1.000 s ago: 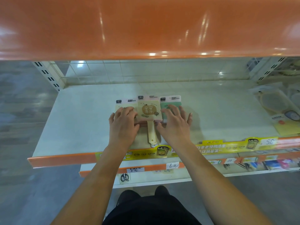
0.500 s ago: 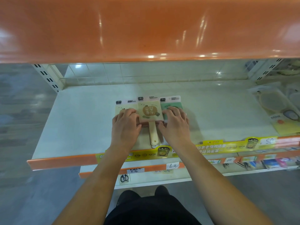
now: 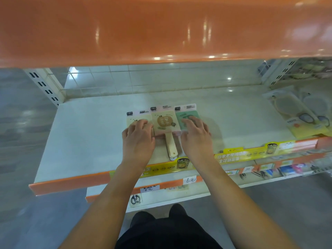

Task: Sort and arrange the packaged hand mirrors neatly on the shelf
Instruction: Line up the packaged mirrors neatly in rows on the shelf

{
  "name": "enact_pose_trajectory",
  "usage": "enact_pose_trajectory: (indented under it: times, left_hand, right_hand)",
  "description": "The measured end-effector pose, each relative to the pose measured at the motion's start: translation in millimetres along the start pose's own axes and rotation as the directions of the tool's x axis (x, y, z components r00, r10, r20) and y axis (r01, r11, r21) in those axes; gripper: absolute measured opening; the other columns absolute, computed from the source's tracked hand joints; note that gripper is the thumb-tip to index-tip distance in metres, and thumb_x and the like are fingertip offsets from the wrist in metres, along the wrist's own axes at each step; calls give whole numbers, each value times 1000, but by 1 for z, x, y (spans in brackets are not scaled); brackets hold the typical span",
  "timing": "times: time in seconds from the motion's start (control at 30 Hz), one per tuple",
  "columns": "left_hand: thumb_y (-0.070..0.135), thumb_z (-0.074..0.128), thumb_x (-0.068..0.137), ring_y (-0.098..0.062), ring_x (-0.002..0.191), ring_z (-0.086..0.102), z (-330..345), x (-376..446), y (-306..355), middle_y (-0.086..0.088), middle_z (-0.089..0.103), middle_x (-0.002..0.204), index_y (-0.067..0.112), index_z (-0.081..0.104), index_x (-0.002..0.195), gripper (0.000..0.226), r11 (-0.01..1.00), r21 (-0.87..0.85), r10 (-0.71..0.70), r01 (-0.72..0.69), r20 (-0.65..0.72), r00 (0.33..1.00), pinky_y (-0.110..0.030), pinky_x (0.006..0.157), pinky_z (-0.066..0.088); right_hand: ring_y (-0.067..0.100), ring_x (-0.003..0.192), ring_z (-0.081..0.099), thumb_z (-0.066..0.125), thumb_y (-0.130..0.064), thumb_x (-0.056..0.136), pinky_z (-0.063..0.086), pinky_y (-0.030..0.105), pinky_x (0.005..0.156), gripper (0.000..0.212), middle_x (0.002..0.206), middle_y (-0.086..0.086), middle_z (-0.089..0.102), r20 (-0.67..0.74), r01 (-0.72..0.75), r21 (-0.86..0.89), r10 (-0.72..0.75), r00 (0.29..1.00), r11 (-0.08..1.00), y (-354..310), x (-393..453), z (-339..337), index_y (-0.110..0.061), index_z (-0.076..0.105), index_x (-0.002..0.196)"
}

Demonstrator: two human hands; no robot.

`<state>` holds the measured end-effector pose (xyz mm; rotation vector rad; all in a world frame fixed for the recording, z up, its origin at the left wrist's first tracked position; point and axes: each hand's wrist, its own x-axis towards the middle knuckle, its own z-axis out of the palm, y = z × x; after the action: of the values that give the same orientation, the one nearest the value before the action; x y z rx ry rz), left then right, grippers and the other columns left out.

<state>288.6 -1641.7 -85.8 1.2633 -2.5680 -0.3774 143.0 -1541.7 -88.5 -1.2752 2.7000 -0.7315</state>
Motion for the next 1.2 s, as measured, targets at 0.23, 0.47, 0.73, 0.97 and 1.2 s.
enact_pose_trajectory:
  times: [0.23,0.47,0.73,0.97,1.2]
  left_hand:
    - [33,51,93,-25,125,42,-10,-4,13,2,47,134,22,54,126,35,990,-84,115,-115,-13,993,-40,102,31]
    - [34,51,91,-26,118,49,0,-14,51,0,52,129,20,57,122,35,933,-149,332,-326,17,943,-43,96,38]
    - [32,55,87,-28,111,56,17,-34,107,-4,59,124,16,61,118,35,861,-179,490,-477,38,871,-47,90,45]
    - [31,57,85,-34,106,58,43,-51,176,-8,59,120,12,62,117,38,831,-186,543,-525,58,838,-45,85,48]
    - [33,58,88,-31,110,55,70,-68,266,-4,56,126,16,59,123,39,844,-119,534,-523,101,839,-42,85,44]
  right_hand:
    - [30,114,55,59,-30,86,51,46,87,36,127,3,60,-148,-16,-16,14,989,1000,-9,-26,-13,-21,63,121]
    - [28,116,53,61,-32,85,47,43,93,39,126,-1,58,-159,-169,-48,159,974,985,13,-60,-31,-23,61,123]
    - [30,113,55,64,-26,84,47,42,91,38,124,1,60,-260,-270,-33,253,932,962,56,-91,-56,-20,63,122]
    - [29,114,54,64,-29,83,47,45,92,41,126,3,59,-263,-317,-6,305,915,948,124,-109,-86,-20,62,123]
    - [29,117,52,62,-32,84,45,46,94,42,128,1,57,-245,-336,9,328,913,942,209,-122,-122,-21,59,125]
